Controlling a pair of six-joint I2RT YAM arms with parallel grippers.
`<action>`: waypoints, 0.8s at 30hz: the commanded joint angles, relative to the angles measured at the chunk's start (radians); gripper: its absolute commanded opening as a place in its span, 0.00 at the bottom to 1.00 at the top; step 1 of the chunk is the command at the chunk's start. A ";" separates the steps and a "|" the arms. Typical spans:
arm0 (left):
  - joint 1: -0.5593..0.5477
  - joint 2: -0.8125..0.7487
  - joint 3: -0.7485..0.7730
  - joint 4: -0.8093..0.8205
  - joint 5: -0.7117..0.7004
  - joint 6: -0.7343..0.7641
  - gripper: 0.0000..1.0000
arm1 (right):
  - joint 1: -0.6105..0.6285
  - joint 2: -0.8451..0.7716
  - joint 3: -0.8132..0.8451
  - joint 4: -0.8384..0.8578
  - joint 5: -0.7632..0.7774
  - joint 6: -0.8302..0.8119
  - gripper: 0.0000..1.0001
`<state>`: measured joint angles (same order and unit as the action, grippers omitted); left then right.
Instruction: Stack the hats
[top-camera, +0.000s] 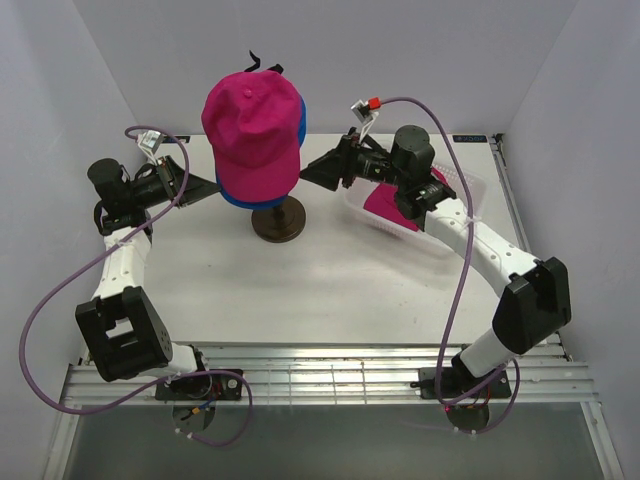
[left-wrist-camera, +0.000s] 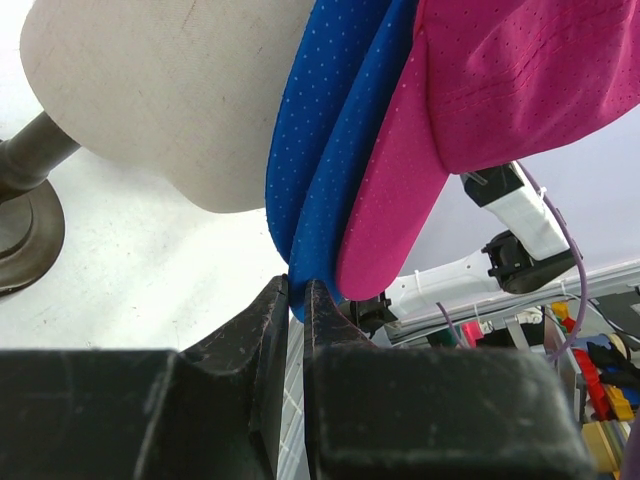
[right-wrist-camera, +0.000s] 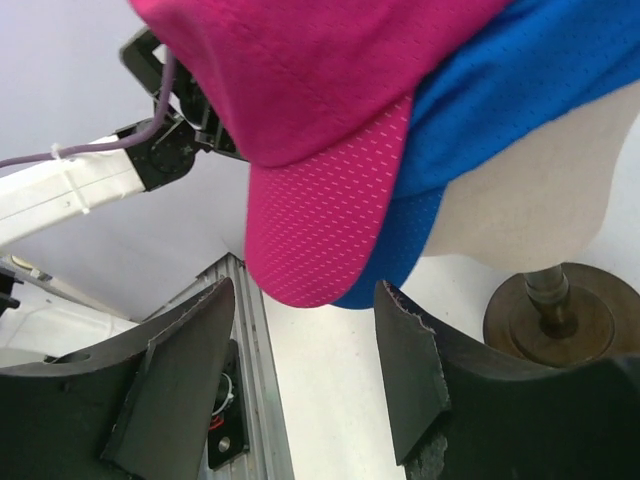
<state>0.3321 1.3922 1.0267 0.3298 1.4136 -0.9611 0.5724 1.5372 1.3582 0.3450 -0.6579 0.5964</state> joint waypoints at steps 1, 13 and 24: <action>0.012 -0.021 -0.007 0.011 -0.024 0.004 0.00 | 0.000 0.015 0.039 0.068 0.007 0.017 0.64; 0.012 -0.027 -0.010 0.011 -0.033 -0.001 0.00 | 0.000 0.095 0.067 0.131 -0.020 0.086 0.62; 0.012 -0.024 -0.014 0.011 -0.039 -0.005 0.00 | 0.003 0.123 0.065 0.193 -0.060 0.146 0.57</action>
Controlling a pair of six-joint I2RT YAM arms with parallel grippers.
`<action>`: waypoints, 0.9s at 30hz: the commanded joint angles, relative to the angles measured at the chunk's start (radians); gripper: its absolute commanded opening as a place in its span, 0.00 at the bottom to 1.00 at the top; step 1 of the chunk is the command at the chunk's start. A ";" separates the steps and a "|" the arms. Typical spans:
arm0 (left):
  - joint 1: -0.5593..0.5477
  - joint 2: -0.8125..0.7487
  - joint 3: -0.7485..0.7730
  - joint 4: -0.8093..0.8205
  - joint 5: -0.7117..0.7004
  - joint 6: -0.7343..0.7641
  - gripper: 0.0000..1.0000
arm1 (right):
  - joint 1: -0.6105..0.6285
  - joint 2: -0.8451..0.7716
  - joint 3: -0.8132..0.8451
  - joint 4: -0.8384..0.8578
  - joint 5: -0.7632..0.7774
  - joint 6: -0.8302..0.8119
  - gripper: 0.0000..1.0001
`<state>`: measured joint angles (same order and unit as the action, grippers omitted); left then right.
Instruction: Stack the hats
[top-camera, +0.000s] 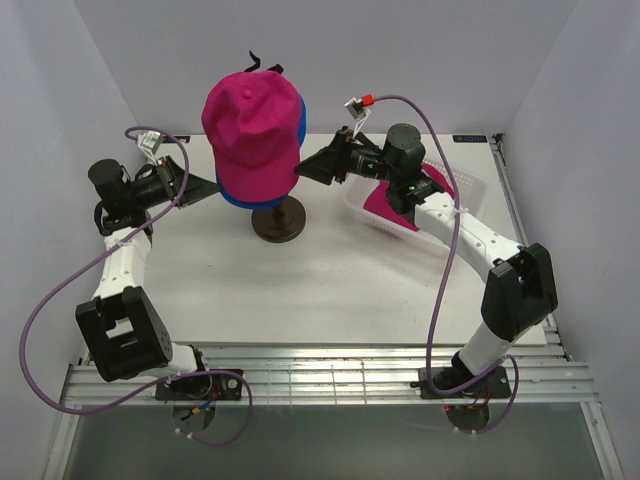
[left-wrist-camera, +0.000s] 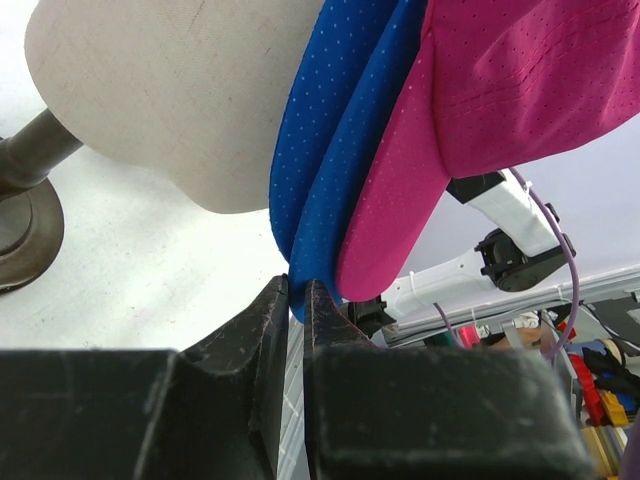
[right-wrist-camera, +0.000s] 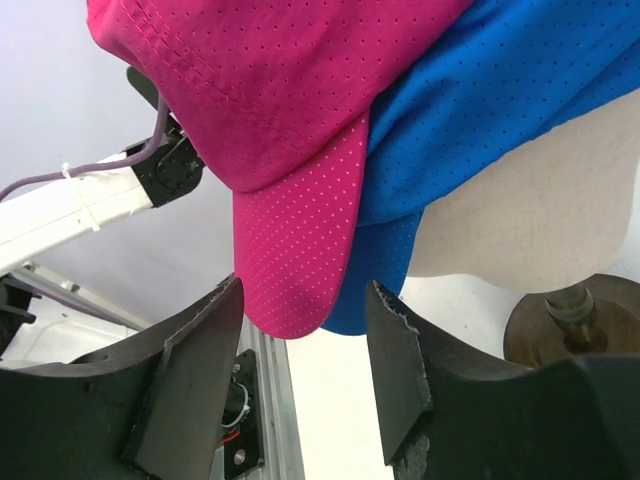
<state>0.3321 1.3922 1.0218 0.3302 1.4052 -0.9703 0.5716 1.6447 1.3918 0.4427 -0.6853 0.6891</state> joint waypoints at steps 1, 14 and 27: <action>0.012 -0.024 -0.012 0.015 -0.032 -0.005 0.00 | 0.005 0.018 0.021 0.108 -0.034 0.062 0.56; 0.013 -0.024 -0.101 0.363 -0.035 -0.298 0.00 | 0.008 0.017 -0.034 0.186 -0.025 0.116 0.50; 0.013 -0.030 -0.104 0.366 -0.045 -0.298 0.00 | 0.033 0.037 -0.065 0.268 -0.026 0.182 0.33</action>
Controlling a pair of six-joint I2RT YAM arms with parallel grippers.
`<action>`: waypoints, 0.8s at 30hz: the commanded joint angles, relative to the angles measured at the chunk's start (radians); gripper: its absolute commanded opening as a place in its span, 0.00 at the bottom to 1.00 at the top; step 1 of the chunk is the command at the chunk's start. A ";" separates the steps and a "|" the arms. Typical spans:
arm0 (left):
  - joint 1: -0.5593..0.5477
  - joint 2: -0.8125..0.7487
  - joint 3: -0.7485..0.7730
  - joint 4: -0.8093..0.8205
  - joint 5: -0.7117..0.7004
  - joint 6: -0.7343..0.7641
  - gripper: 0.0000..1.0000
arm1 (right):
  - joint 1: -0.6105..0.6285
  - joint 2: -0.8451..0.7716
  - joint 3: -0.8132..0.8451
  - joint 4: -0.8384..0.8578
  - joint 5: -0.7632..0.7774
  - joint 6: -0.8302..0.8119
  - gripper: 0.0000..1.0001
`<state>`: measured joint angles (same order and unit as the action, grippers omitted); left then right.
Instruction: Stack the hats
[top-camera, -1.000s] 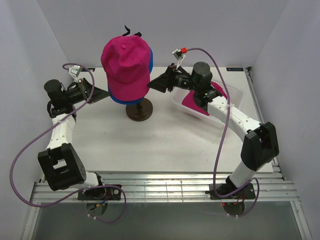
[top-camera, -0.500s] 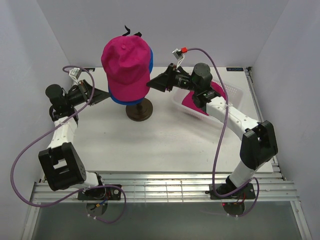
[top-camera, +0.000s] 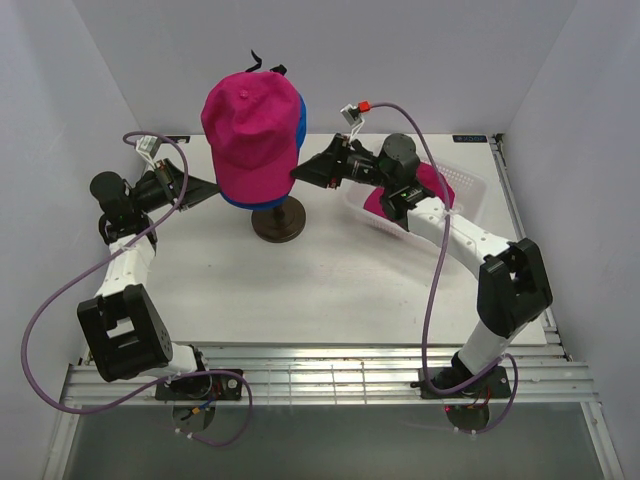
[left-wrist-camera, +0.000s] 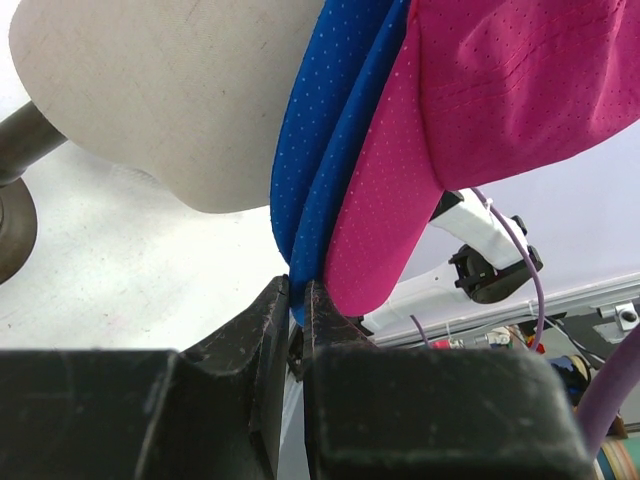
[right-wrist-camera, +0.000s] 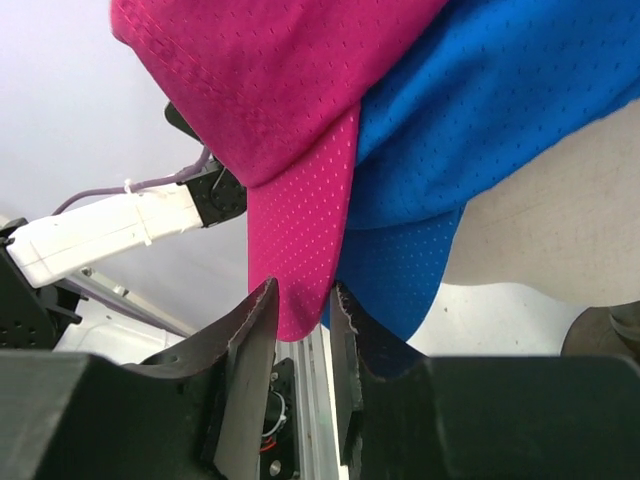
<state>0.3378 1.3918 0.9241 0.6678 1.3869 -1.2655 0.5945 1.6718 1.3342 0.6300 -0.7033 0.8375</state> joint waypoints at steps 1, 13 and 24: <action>0.007 -0.028 -0.007 0.029 -0.026 -0.003 0.00 | 0.010 0.009 -0.009 0.083 -0.007 0.035 0.31; 0.007 -0.031 -0.005 0.042 -0.034 -0.020 0.00 | 0.014 -0.004 -0.055 0.240 0.013 0.117 0.08; 0.007 -0.031 -0.013 0.072 -0.045 -0.044 0.00 | 0.045 -0.061 -0.194 0.373 0.120 0.176 0.08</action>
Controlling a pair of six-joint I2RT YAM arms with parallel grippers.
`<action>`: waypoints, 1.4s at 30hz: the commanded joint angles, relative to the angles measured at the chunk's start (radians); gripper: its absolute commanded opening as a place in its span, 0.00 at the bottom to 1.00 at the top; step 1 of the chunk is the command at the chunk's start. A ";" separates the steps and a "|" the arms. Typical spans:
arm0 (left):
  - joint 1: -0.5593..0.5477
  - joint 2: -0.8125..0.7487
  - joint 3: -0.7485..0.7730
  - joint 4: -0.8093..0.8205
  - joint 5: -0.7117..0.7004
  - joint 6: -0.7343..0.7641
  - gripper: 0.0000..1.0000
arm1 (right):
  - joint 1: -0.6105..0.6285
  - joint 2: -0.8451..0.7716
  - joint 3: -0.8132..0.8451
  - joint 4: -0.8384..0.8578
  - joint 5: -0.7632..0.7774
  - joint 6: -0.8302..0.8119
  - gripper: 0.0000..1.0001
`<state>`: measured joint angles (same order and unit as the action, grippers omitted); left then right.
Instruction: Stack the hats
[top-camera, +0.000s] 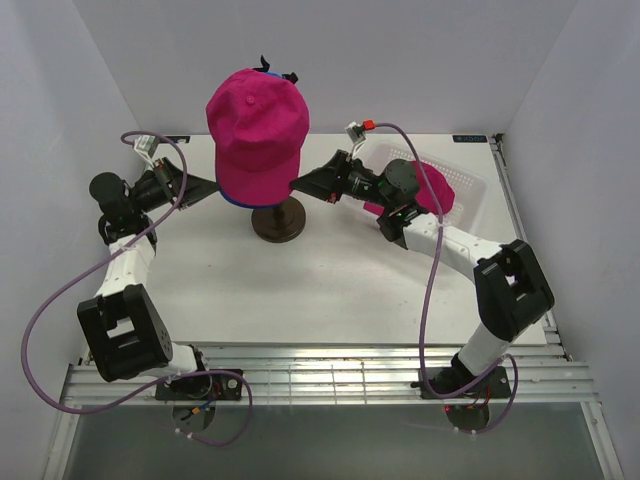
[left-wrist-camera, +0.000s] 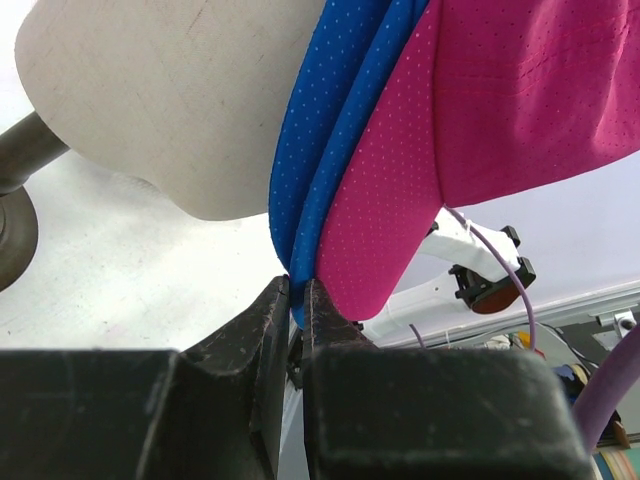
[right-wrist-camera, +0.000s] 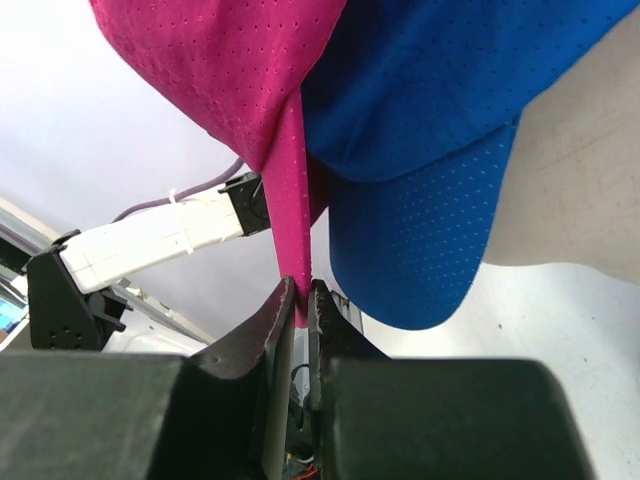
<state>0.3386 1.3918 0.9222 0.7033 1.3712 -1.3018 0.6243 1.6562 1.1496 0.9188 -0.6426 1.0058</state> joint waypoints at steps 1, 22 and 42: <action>0.007 -0.033 -0.013 0.039 -0.027 -0.010 0.00 | 0.026 -0.045 -0.014 0.089 0.066 0.007 0.08; 0.010 -0.040 -0.026 0.067 -0.027 -0.028 0.00 | 0.077 0.023 -0.042 0.114 0.164 0.057 0.08; 0.016 -0.034 -0.026 0.071 -0.018 -0.028 0.00 | 0.063 0.025 0.033 -0.224 0.097 -0.053 0.08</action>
<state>0.3576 1.3918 0.8936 0.7418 1.3483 -1.3285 0.6880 1.6894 1.1492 0.8413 -0.5236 1.0016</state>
